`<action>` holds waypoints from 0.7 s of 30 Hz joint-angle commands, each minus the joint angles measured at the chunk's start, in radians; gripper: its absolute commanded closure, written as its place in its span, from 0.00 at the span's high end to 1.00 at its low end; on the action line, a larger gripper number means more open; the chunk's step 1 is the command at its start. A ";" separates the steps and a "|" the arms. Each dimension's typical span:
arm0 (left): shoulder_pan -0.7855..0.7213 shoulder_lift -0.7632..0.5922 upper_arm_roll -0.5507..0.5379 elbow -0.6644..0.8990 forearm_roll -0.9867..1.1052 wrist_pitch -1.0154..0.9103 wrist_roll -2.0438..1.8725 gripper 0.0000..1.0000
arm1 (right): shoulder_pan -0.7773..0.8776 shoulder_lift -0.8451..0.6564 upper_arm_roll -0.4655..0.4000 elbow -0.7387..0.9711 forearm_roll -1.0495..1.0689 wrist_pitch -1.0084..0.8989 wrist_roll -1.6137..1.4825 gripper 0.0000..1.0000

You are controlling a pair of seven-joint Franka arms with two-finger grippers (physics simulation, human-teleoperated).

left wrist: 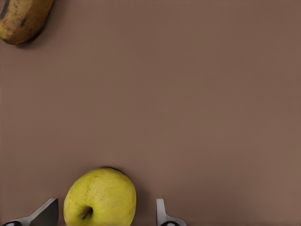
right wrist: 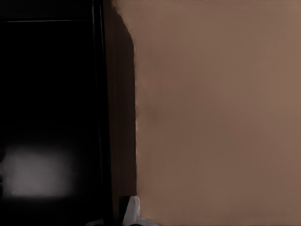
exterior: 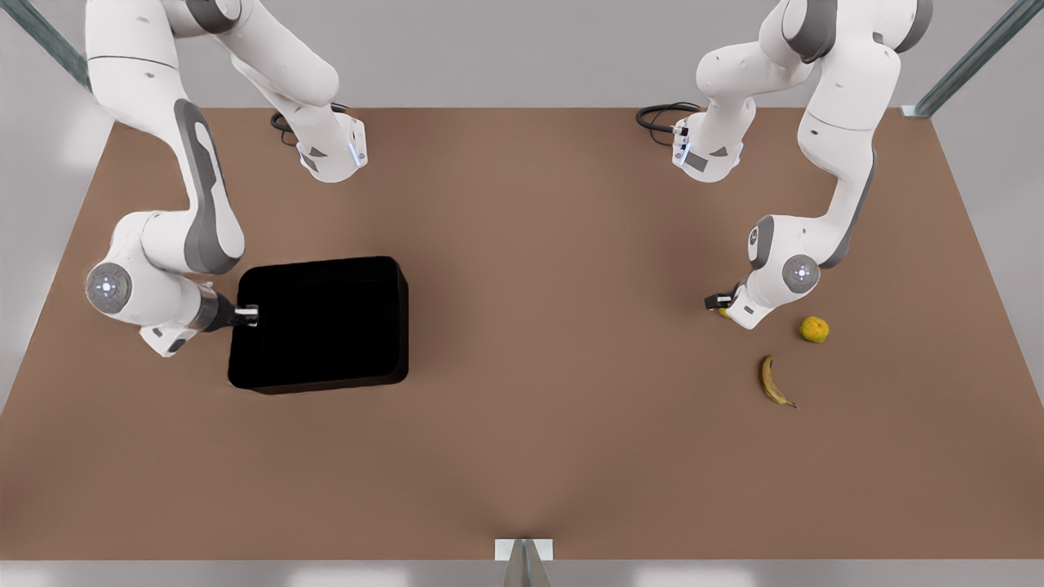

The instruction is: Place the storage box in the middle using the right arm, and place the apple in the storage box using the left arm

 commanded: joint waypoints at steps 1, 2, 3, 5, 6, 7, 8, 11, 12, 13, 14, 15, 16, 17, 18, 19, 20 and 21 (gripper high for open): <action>0.000 0.001 0.000 0.000 0.001 0.000 0.000 1.00 | 0.023 0.002 0.000 0.015 -0.002 -0.009 0.026 0.21; 0.000 0.002 0.000 0.000 0.001 0.000 0.000 1.00 | 0.085 0.017 0.000 0.041 -0.004 -0.040 0.086 0.21; 0.000 0.002 0.000 0.000 0.001 0.000 0.000 1.00 | 0.143 0.023 0.000 0.052 -0.004 -0.043 0.156 0.21; 0.000 0.002 0.000 0.000 0.001 0.000 0.000 1.00 | 0.234 0.050 0.000 0.079 0.001 -0.052 0.248 0.21; 0.000 0.002 0.000 0.000 0.001 0.000 0.000 1.00 | 0.276 0.066 0.000 0.090 0.002 -0.051 0.280 0.21; 0.000 0.002 0.000 0.000 0.001 0.000 0.000 1.00 | 0.313 0.099 0.000 0.124 0.002 -0.052 0.322 0.21; 0.000 0.002 0.000 0.000 0.001 0.000 0.000 1.00 | 0.348 0.108 0.002 0.145 0.005 -0.054 0.353 0.21; 0.000 0.003 0.000 0.000 0.001 0.000 0.000 1.00 | 0.436 0.158 0.002 0.191 0.007 -0.049 0.468 0.21; 0.000 0.003 0.000 0.000 0.001 0.000 0.000 1.00 | 0.467 0.175 0.002 0.205 0.008 -0.046 0.507 0.21; 0.000 0.003 0.000 0.000 0.001 0.000 0.000 1.00 | 0.493 0.194 0.002 0.220 0.008 -0.044 0.541 0.21; 0.000 0.003 0.000 0.000 0.001 0.002 0.000 1.00 | 0.522 0.218 0.002 0.250 0.010 -0.046 0.561 0.21; 0.000 0.006 0.000 0.000 0.001 0.002 0.000 1.00 | 0.556 0.249 0.002 0.279 0.010 -0.046 0.600 0.21; 0.000 0.006 0.000 0.000 0.001 0.002 0.000 1.00 | 0.591 0.281 0.002 0.308 0.008 -0.044 0.633 0.21; 0.000 0.006 0.000 0.000 0.001 0.002 0.000 1.00 | 0.623 0.313 0.002 0.335 0.008 -0.044 0.653 0.21; 0.000 0.006 0.000 0.002 0.001 0.002 0.000 1.00 | 0.645 0.339 0.002 0.352 0.005 -0.043 0.670 0.21; 0.000 0.006 0.000 0.000 0.001 0.002 0.000 0.99 | 0.652 0.356 0.002 0.352 0.004 -0.005 0.672 0.21; 0.000 0.006 0.000 0.000 0.001 0.002 0.000 0.99 | 0.665 0.370 0.000 0.352 0.002 0.009 0.672 0.21; 0.000 0.006 0.000 0.000 0.001 0.002 0.000 0.99 | 0.669 0.382 0.000 0.352 -0.001 0.031 0.672 0.21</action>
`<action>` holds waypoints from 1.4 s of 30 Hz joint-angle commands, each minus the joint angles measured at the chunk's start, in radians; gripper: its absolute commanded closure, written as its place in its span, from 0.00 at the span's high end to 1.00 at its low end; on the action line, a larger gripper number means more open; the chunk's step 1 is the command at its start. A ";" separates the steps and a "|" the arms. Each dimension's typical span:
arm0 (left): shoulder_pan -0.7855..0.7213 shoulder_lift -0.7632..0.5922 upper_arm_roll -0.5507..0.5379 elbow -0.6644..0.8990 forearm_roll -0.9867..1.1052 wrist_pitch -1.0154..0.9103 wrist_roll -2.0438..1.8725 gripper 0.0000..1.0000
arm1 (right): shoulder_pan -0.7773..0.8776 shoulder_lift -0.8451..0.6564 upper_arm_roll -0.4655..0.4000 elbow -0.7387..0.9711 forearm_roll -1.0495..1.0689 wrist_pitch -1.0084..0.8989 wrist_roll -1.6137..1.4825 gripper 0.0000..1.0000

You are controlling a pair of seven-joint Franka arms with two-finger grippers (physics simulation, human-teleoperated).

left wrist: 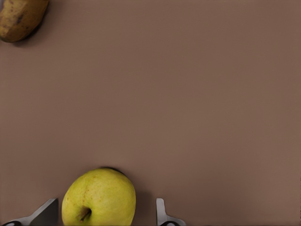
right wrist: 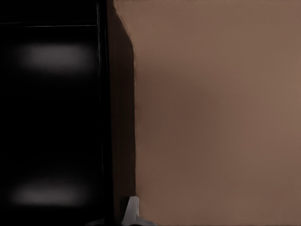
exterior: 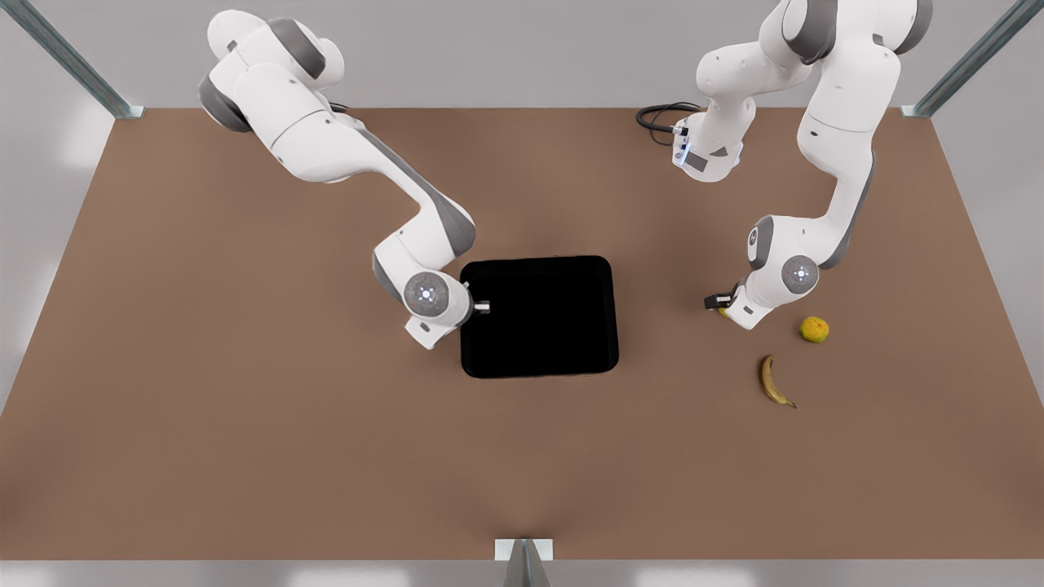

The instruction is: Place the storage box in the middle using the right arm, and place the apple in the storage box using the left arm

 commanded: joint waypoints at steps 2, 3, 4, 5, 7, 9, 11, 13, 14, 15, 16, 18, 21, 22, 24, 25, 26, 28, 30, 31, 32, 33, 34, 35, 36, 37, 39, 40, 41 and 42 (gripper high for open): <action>0.000 0.000 0.000 -0.001 0.000 0.000 0.000 0.99 | 0.012 0.012 -0.001 0.000 -0.001 0.004 0.002 0.21; 0.000 0.000 0.000 -0.001 0.000 0.000 0.000 0.99 | 0.024 0.014 -0.004 0.000 -0.003 0.006 0.002 0.21; 0.000 0.000 0.000 -0.001 0.000 0.000 0.000 0.96 | 0.030 0.023 -0.005 0.002 -0.004 0.006 -0.009 0.21; 0.000 0.000 0.000 -0.001 0.000 0.000 0.000 0.90 | 0.030 0.037 -0.005 0.025 -0.010 0.004 -0.013 1.00; 0.000 0.000 0.000 0.001 0.000 0.000 0.000 0.81 | 0.026 0.032 -0.004 0.041 -0.015 0.001 -0.010 1.00; 0.000 0.002 0.000 0.001 0.000 0.002 0.000 0.75 | 0.016 0.018 -0.001 0.063 -0.010 -0.017 -0.006 1.00; 0.000 0.003 0.000 0.001 0.000 0.003 0.000 0.71 | 0.000 -0.049 0.002 0.098 0.003 -0.126 0.000 1.00; 0.000 0.003 0.000 0.001 0.000 0.003 0.000 0.69 | -0.052 -0.141 0.006 0.100 0.051 -0.206 0.002 1.00; 0.000 0.003 0.000 0.001 0.000 0.003 -0.002 0.66 | -0.092 -0.202 0.006 0.097 0.072 -0.242 0.002 1.00; 0.000 0.003 0.000 0.001 0.000 0.003 -0.002 0.66 | -0.169 -0.288 0.007 0.098 0.106 -0.331 -0.004 1.00; 0.000 0.003 0.000 -0.001 0.000 0.003 -0.002 0.65 | -0.243 -0.341 0.007 0.098 0.106 -0.402 -0.021 1.00; 0.000 0.005 0.000 0.001 0.000 0.003 -0.003 0.63 | -0.345 -0.373 -0.007 0.098 0.025 -0.434 -0.118 1.00; 0.000 0.003 0.000 0.002 0.000 0.002 -0.003 0.63 | -0.435 -0.365 -0.010 0.086 -0.087 -0.434 -0.174 1.00; 0.000 0.002 0.000 0.002 0.000 -0.002 -0.005 0.63 | -0.266 -0.393 -0.233 0.086 -0.086 -0.454 -0.295 1.00; 0.000 -0.003 0.000 0.005 0.000 -0.005 -0.005 0.63 | -0.212 -0.477 -0.424 0.058 0.005 -0.460 -0.536 1.00; 0.000 -0.006 -0.002 0.005 0.000 -0.006 -0.006 0.63 | -0.238 -0.526 -0.430 0.040 0.005 -0.466 -0.604 1.00; 0.000 -0.014 -0.002 0.005 0.000 -0.008 -0.009 0.63 | -0.275 -0.571 -0.429 0.034 0.005 -0.496 -0.656 1.00; -0.006 -0.052 -0.003 0.010 0.000 -0.046 -0.014 0.63 | -0.283 -0.588 -0.416 0.032 0.005 -0.497 -0.662 1.00; -0.014 -0.080 -0.003 0.010 0.000 -0.069 -0.026 0.63 | -0.283 -0.577 -0.415 0.032 0.011 -0.494 -0.662 1.00; -0.021 -0.092 -0.005 0.010 0.000 -0.074 -0.029 0.63 | -0.280 -0.571 -0.415 0.035 0.016 -0.488 -0.661 1.00; -0.026 -0.098 -0.005 0.011 -0.001 -0.074 -0.029 0.63 | -0.281 -0.563 -0.415 0.037 0.025 -0.486 -0.662 1.00; -0.040 -0.110 -0.005 0.016 -0.001 -0.074 -0.038 0.63 | -0.290 -0.559 -0.415 0.038 0.028 -0.476 -0.662 1.00; -0.064 -0.126 -0.006 0.019 -0.001 -0.090 -0.067 0.63 | -0.290 -0.557 -0.416 0.040 0.033 -0.473 -0.662 1.00; -0.084 -0.140 -0.006 0.030 -0.001 -0.117 -0.086 0.63 | -0.293 -0.555 -0.416 0.038 0.034 -0.453 -0.662 1.00; -0.103 -0.147 -0.006 0.030 -0.001 -0.123 -0.110 0.63 | -0.292 -0.557 -0.415 0.041 0.051 -0.451 -0.662 1.00; -0.123 -0.160 -0.008 0.030 -0.003 -0.132 -0.136 0.63 | -0.293 -0.555 -0.416 0.040 0.071 -0.439 -0.662 1.00; -0.175 -0.183 -0.011 0.036 -0.003 -0.156 -0.213 0.63 | -0.295 -0.557 -0.416 0.041 0.071 -0.425 -0.662 1.00; -0.201 -0.189 -0.011 0.041 -0.007 -0.167 -0.239 0.63 | -0.292 -0.559 -0.416 0.043 0.069 -0.416 -0.662 1.00; -0.233 -0.196 -0.011 0.048 -0.009 -0.170 -0.278 0.63 | -0.293 -0.557 -0.416 0.057 0.069 -0.416 -0.664 1.00; -0.256 -0.207 -0.012 0.048 -0.010 -0.183 -0.307 0.63 | -0.292 -0.555 -0.416 0.055 0.069 -0.393 -0.664 1.00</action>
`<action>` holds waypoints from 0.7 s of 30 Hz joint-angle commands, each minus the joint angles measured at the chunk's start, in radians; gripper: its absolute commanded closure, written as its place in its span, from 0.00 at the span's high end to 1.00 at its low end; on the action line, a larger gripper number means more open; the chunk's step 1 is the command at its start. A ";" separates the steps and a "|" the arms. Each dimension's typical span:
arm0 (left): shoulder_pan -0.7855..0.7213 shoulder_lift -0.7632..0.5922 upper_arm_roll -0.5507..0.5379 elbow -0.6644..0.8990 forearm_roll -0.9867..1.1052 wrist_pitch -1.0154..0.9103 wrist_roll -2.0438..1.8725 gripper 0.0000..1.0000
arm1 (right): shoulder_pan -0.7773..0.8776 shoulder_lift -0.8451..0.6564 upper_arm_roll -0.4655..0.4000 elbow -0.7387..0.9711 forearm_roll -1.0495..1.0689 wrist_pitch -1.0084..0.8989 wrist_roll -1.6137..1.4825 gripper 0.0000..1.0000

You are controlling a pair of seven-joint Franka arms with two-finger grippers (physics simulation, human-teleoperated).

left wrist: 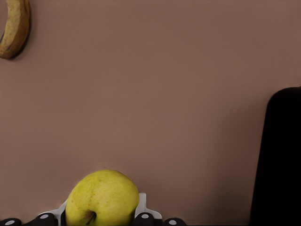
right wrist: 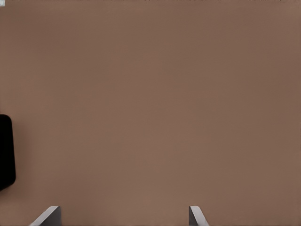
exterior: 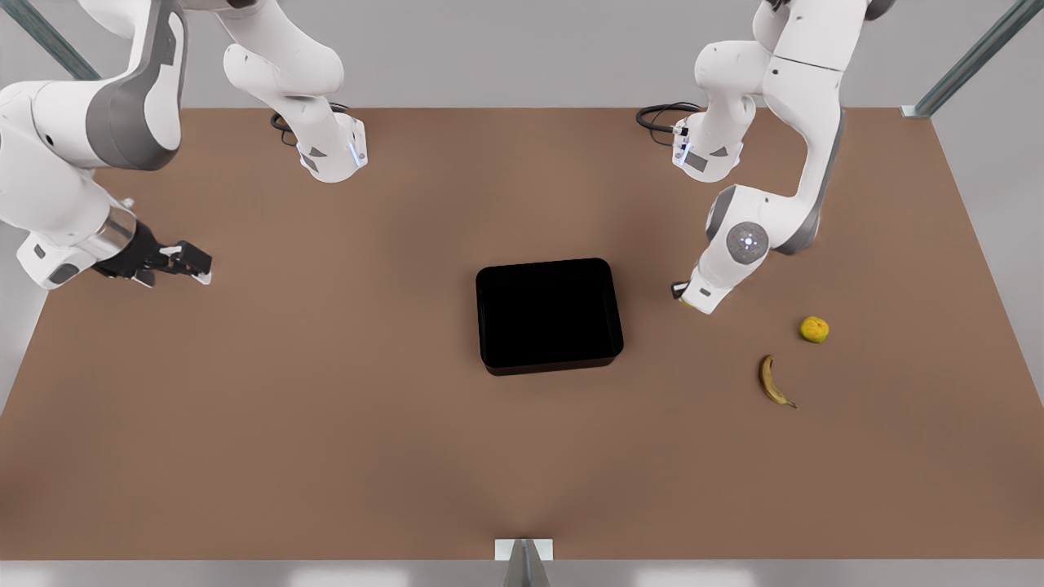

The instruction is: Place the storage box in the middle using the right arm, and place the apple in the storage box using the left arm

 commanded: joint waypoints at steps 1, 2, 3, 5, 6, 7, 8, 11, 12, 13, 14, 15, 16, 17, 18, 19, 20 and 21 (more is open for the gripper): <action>-0.007 -0.001 0.000 0.000 0.023 -0.002 -0.016 0.63 | 0.007 0.001 0.000 0.000 0.000 0.002 0.000 1.00; -0.036 -0.003 0.000 0.002 0.022 -0.005 -0.050 0.63 | 0.005 0.005 0.000 0.000 0.000 0.019 0.000 1.00; -0.066 -0.001 0.000 0.006 0.022 -0.005 -0.084 0.63 | 0.007 0.005 0.000 0.000 -0.002 0.023 0.000 1.00; -0.122 0.008 -0.009 0.025 0.022 -0.003 -0.144 0.63 | 0.007 0.020 0.000 0.000 0.000 0.038 0.000 1.00; -0.138 0.013 -0.015 0.037 0.022 -0.003 -0.165 0.63 | 0.007 0.018 0.000 0.002 -0.002 0.040 0.000 1.00; -0.162 0.023 -0.017 0.052 0.020 -0.002 -0.200 0.63 | 0.007 0.018 0.000 -0.003 0.000 0.039 0.000 1.00; -0.191 0.030 -0.017 0.064 0.019 -0.002 -0.239 0.63 | 0.007 0.018 0.000 -0.002 0.002 0.039 0.000 1.00; -0.254 0.060 -0.037 0.118 0.019 -0.002 -0.363 0.63 | 0.007 0.018 0.000 0.000 0.002 0.039 0.000 1.00; -0.285 0.085 -0.037 0.136 0.019 0.000 -0.403 0.63 | 0.007 0.014 0.000 0.002 0.002 0.039 0.000 1.00; -0.313 0.117 -0.040 0.173 0.019 -0.002 -0.452 0.63 | 0.007 0.015 0.000 0.000 0.003 0.035 0.000 1.00; -0.339 0.158 -0.041 0.222 0.019 -0.003 -0.497 0.63 | 0.004 0.015 0.000 0.002 0.003 0.031 0.000 1.00; -0.357 0.191 -0.041 0.258 0.019 -0.002 -0.524 0.63 | 0.004 0.014 -0.001 0.002 0.002 0.031 0.000 1.00; -0.371 0.221 -0.041 0.285 0.020 0.008 -0.546 0.63 | 0.005 0.014 -0.001 0.002 0.003 0.028 0.000 1.00; -0.380 0.235 -0.041 0.307 0.020 0.009 -0.555 0.63 | 0.005 0.017 -0.003 0.002 0.002 0.029 0.000 1.00; -0.399 0.260 -0.041 0.334 0.020 0.009 -0.576 0.63 | 0.005 0.018 -0.004 0.002 0.002 0.035 0.000 1.00; -0.411 0.269 -0.041 0.345 0.020 0.011 -0.576 0.64 | 0.002 0.026 -0.004 0.002 0.002 0.035 0.000 1.00; -0.412 0.269 -0.041 0.347 0.025 0.009 -0.575 1.00 | -0.004 0.028 -0.003 0.000 0.003 0.037 -0.006 1.00; -0.414 0.269 -0.041 0.347 0.025 0.008 -0.575 1.00 | -0.003 0.026 -0.003 0.002 0.003 0.034 -0.006 1.00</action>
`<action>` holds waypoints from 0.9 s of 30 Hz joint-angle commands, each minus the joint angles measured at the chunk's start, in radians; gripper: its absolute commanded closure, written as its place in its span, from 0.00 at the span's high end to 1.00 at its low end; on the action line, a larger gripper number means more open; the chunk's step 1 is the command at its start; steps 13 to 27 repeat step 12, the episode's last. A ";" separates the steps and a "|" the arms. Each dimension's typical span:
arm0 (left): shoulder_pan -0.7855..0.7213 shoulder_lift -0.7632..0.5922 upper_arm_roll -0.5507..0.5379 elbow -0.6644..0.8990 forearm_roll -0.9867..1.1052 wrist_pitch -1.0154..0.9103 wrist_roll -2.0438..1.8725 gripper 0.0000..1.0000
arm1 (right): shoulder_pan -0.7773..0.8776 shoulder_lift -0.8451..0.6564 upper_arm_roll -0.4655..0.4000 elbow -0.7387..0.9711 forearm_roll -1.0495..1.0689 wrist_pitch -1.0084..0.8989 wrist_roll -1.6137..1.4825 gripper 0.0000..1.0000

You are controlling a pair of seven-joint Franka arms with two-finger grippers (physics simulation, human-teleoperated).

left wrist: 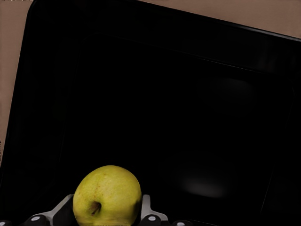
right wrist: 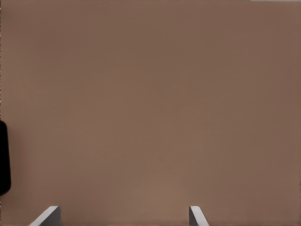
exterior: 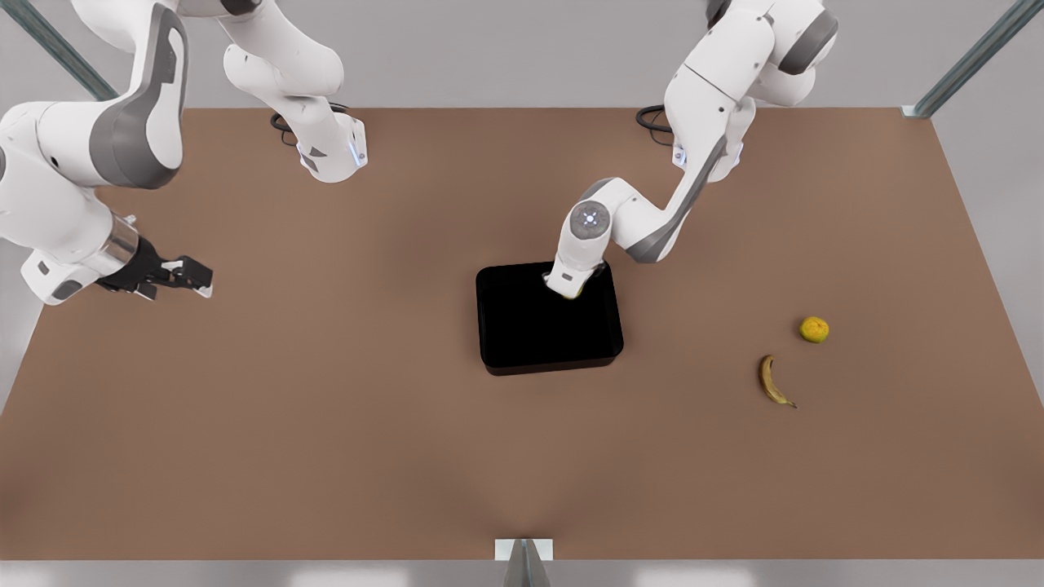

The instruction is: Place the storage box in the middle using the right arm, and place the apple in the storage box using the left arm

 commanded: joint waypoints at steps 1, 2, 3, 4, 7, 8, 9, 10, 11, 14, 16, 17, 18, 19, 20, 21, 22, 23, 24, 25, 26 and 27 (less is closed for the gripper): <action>0.001 -0.002 0.000 0.000 0.020 -0.002 0.000 1.00 | 0.004 0.000 0.000 0.001 0.000 0.001 0.000 1.00; 0.006 -0.010 0.000 0.000 0.020 -0.008 0.003 1.00 | 0.004 -0.003 0.002 -0.001 0.001 -0.001 0.000 1.00; 0.035 -0.056 0.000 0.002 0.028 -0.068 0.023 1.00 | 0.004 -0.003 0.003 -0.001 0.001 -0.005 0.000 1.00; 0.103 -0.119 0.000 0.040 0.022 -0.240 0.220 1.00 | 0.001 -0.003 0.002 0.001 0.001 -0.008 0.000 1.00; 0.279 -0.329 0.066 0.121 0.012 -0.462 0.664 1.00 | -0.011 -0.002 0.002 -0.001 0.001 -0.011 0.000 1.00; 0.290 -0.358 0.126 0.196 0.009 -0.544 0.785 1.00 | -0.010 0.000 0.002 -0.001 0.001 -0.008 0.000 1.00; 0.327 -0.370 0.153 0.306 -0.011 -0.634 0.880 1.00 | -0.010 0.000 0.002 -0.001 0.001 -0.007 0.000 1.00; 0.347 -0.380 0.172 0.370 -0.026 -0.679 0.942 1.00 | -0.010 0.001 0.003 -0.001 0.001 -0.005 0.000 1.00; 0.354 -0.390 0.173 0.382 -0.035 -0.686 0.960 1.00 | -0.010 0.000 0.002 -0.001 0.001 -0.008 0.000 1.00; 0.350 -0.412 0.172 0.384 -0.034 -0.693 0.966 1.00 | -0.011 0.000 0.002 -0.001 0.001 -0.010 0.000 1.00; 0.350 -0.412 0.172 0.384 -0.034 -0.693 0.966 1.00 | -0.011 0.000 0.002 -0.001 0.001 -0.010 0.000 1.00; 0.350 -0.412 0.172 0.384 -0.034 -0.693 0.966 1.00 | -0.011 0.000 0.002 -0.001 0.001 -0.010 0.000 1.00; 0.350 -0.412 0.172 0.384 -0.034 -0.693 0.966 1.00 | -0.011 0.000 0.002 -0.001 0.001 -0.010 0.000 1.00; 0.350 -0.412 0.172 0.384 -0.034 -0.693 0.966 1.00 | -0.011 0.000 0.002 -0.001 0.001 -0.010 0.000 1.00; 0.350 -0.412 0.172 0.384 -0.034 -0.693 0.966 1.00 | -0.011 0.000 0.002 -0.001 0.001 -0.010 0.000 1.00; 0.350 -0.412 0.172 0.384 -0.034 -0.693 0.966 1.00 | -0.011 0.000 0.002 -0.001 0.001 -0.010 0.000 1.00; 0.350 -0.412 0.172 0.384 -0.034 -0.693 0.966 1.00 | -0.011 0.000 0.002 -0.001 0.001 -0.010 0.000 1.00; 0.350 -0.412 0.172 0.384 -0.034 -0.693 0.966 1.00 | -0.011 0.000 0.002 -0.001 0.001 -0.010 0.000 1.00; 0.350 -0.412 0.172 0.384 -0.034 -0.693 0.966 1.00 | -0.011 0.000 0.002 -0.001 0.001 -0.010 0.000 1.00; 0.350 -0.412 0.172 0.384 -0.034 -0.693 0.966 1.00 | -0.011 0.000 0.002 -0.001 0.001 -0.010 0.000 1.00; 0.350 -0.412 0.172 0.384 -0.034 -0.693 0.966 1.00 | -0.011 0.000 0.002 -0.001 0.001 -0.010 0.000 1.00; 0.350 -0.412 0.172 0.384 -0.034 -0.693 0.966 1.00 | -0.011 0.000 0.002 -0.001 0.001 -0.010 0.000 1.00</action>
